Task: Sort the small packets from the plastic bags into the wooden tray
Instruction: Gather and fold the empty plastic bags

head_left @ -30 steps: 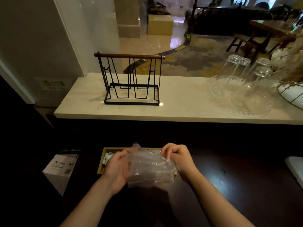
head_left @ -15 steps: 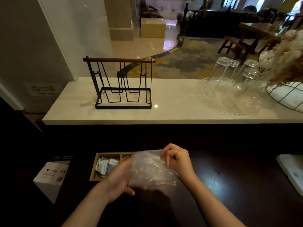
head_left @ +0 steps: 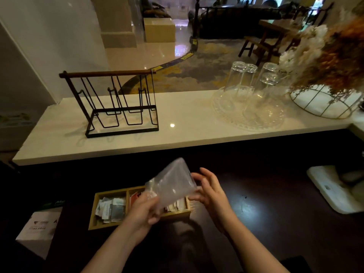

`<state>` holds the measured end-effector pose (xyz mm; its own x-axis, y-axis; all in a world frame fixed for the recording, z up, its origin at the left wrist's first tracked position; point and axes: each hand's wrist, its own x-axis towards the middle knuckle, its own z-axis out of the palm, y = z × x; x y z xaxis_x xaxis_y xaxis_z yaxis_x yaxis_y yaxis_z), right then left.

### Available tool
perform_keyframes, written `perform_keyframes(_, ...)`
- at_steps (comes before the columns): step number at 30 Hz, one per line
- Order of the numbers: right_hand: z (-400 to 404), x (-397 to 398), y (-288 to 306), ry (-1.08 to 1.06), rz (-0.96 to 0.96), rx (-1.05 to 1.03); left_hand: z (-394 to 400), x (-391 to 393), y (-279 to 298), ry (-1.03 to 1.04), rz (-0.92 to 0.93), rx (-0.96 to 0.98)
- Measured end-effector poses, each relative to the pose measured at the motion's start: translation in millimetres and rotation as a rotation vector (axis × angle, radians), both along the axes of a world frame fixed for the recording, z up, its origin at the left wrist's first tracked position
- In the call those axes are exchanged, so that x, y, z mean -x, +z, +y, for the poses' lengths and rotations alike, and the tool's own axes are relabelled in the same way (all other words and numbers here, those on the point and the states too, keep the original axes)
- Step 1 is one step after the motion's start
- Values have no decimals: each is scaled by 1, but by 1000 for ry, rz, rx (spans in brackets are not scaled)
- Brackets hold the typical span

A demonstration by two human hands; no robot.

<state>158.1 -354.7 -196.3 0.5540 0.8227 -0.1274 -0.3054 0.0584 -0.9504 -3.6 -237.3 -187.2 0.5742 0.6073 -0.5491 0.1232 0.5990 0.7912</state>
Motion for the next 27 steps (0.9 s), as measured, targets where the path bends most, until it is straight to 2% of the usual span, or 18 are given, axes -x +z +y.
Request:
perform_keyframes(2, -9, 8, -15, 139, -57, 121, -12, -17, -4, 119, -106, 118)
perform_keyframes(5, -15, 38, -31, 215, -82, 242, -45, -41, -11, 40, -97, 95)
perform_keyframes(9, -29, 44, -33, -127, 122, 280, -73, -57, -30, -182, 33, -102)
perform_keyframes(12, -53, 30, -50, -351, 128, 314, -77, -70, -41, -430, 114, -220)
perform_keyframes(14, -72, 18, -62, -439, 126, 373, -82, -80, -52, -583, 218, -426)
perform_keyframes(16, -90, 7, -76, -518, 195, 403, -87, -92, -63, -678, 330, -741)
perform_keyframes(19, -120, -3, -97, -584, 254, 484, -95, -118, -77, -748, 321, -1075)
perform_keyframes(22, -147, -3, -118, -646, 307, 527, -107, -143, -94, -843, 241, -1288)
perform_keyframes(27, -181, 3, -143, -685, 321, 596, -129, -172, -128, -1071, 187, -1513)
